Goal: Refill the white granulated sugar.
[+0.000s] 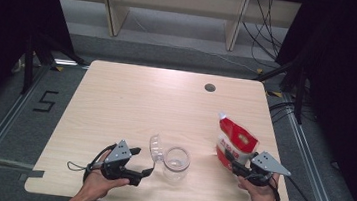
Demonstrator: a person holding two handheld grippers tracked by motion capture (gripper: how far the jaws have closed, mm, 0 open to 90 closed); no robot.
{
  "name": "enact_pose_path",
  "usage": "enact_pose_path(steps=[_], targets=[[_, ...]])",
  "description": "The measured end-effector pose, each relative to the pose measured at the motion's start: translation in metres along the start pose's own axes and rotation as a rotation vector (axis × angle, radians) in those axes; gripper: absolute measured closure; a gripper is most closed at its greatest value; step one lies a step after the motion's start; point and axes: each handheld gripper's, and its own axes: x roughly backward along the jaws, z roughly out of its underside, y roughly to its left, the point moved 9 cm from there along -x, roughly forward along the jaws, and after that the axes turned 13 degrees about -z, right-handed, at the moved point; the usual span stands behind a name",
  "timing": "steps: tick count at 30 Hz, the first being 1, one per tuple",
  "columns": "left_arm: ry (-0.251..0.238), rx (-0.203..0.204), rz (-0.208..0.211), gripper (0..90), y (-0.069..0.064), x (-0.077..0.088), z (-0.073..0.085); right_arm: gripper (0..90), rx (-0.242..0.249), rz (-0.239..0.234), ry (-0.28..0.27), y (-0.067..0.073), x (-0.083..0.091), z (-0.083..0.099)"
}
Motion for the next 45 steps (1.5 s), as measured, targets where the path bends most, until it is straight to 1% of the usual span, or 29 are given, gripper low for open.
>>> enact_pose_path(steps=[1, 2, 3, 5, 6, 7, 8, 10, 11, 12, 14, 15, 16, 17, 18, 19, 20, 21, 23, 24, 27, 28, 32, 37, 38, 39, 42, 43, 45], targets=[[0.000, 0.000, 0.000, 16.8, 0.000, 0.000, 0.000, 51.3, 0.026, 0.003, -0.002, -0.001, 0.000, -0.001], [-0.001, -0.002, 0.003, 16.9, 0.000, 0.000, 0.000, 51.3, 0.012, 0.004, 0.014, 0.000, 0.002, 0.000], [-0.002, -0.002, 0.002, 16.9, 0.000, 0.000, 0.000, 51.4, 0.024, 0.009, 0.009, 0.000, 0.002, -0.001], [0.001, 0.012, -0.003, 16.8, 0.000, 0.000, 0.000, 51.4, 0.005, -0.013, -0.015, 0.003, 0.002, -0.004], [0.001, 0.014, -0.002, 16.8, 0.000, 0.000, 0.000, 51.4, 0.012, -0.001, -0.016, 0.003, 0.003, -0.005], [-0.002, 0.005, -0.002, 16.9, 0.001, 0.000, 0.000, 51.4, 0.029, -0.017, -0.025, 0.004, 0.003, -0.006], [-0.001, 0.006, -0.002, 16.9, 0.001, 0.000, 0.000, 51.5, 0.032, -0.001, -0.012, 0.004, 0.005, -0.006], [-0.001, 0.007, -0.002, 16.9, 0.001, 0.000, 0.000, 51.5, 0.047, -0.010, -0.010, 0.005, 0.006, -0.008], [-0.002, 0.008, -0.002, 16.9, 0.001, 0.000, 0.000, 51.5, 0.065, 0.004, -0.017, 0.004, 0.007, -0.009], [-0.002, 0.008, -0.002, 16.9, 0.001, 0.000, 0.000, 51.5, 0.060, -0.001, -0.015, 0.007, 0.007, -0.010], [-0.001, 0.007, -0.003, 16.8, 0.001, 0.000, 0.000, 51.5, 0.083, 0.013, -0.015, 0.008, 0.009, -0.012], [-0.004, 0.013, -0.003, 16.8, 0.001, 0.000, 0.000, 51.6, 0.105, 0.000, -0.016, 0.010, 0.009, -0.013], [-0.001, 0.006, -0.003, 16.9, 0.002, 0.000, 0.000, 51.6, 0.105, 0.010, -0.009, 0.011, 0.010, -0.013], [-0.001, 0.007, -0.004, 16.9, 0.002, 0.000, 0.000, 51.6, 0.148, 0.004, -0.005, 0.012, 0.010, -0.014], [-0.001, 0.003, -0.001, 16.8, 0.002, 0.000, 0.000, 51.6, 0.155, -0.002, -0.003, 0.016, 0.010, -0.015], [-0.002, 0.003, -0.002, 16.8, 0.002, 0.000, 0.000, 51.7, 0.188, 0.002, 0.005, 0.016, 0.010, -0.017], [-0.001, 0.008, -0.004, 16.9, 0.002, 0.000, 0.000, 51.7, 0.182, -0.003, -0.002, 0.020, 0.010, -0.018], [0.000, 0.017, -0.005, 16.9, 0.002, 0.000, 0.000, 51.7, 0.198, 0.001, 0.016, 0.021, 0.010, -0.017], [0.002, 0.025, -0.007, 16.9, 0.002, 0.000, 0.000, 51.8, 0.218, -0.005, 0.015, 0.027, 0.009, -0.019], [-0.001, 0.026, -0.007, 16.8, 0.002, 0.000, 0.000, 51.8, 0.255, -0.010, 0.025, 0.028, 0.009, -0.019], [0.001, 0.010, -0.006, 16.9, 0.003, 0.000, 0.000, 51.8, 0.279, -0.004, 0.052, 0.032, 0.010, -0.017], [0.000, 0.011, -0.006, 16.9, 0.003, 0.000, 0.000, 51.8, 0.310, -0.001, 0.066, 0.032, 0.010, -0.016], [0.001, 0.010, -0.007, 16.9, 0.003, 0.000, 0.000, 51.9, 0.372, 0.022, 0.105, 0.036, 0.013, -0.015], [0.002, 0.012, -0.008, 16.9, 0.003, 0.000, 0.000, 52.0, 0.409, 0.039, 0.112, 0.040, 0.014, -0.016], [0.002, 0.012, -0.008, 16.9, 0.003, 0.000, 0.000, 52.0, 0.423, 0.035, 0.128, 0.039, 0.014, -0.016], [0.002, 0.012, -0.008, 16.9, 0.003, 0.000, 0.000, 52.0, 0.418, 0.036, 0.123, 0.041, 0.014, -0.016], [0.001, 0.015, -0.008, 16.9, 0.003, 0.000, 0.000, 52.0, 0.446, 0.041, 0.137, 0.041, 0.014, -0.016], [0.001, 0.015, -0.008, 16.9, 0.003, 0.000, 0.000, 52.0, 0.438, 0.042, 0.131, 0.042, 0.013, -0.016], [0.002, 0.014, -0.008, 16.9, 0.004, 0.000, 0.000, 52.1, 0.454, 0.044, 0.142, 0.042, 0.014, -0.016]])
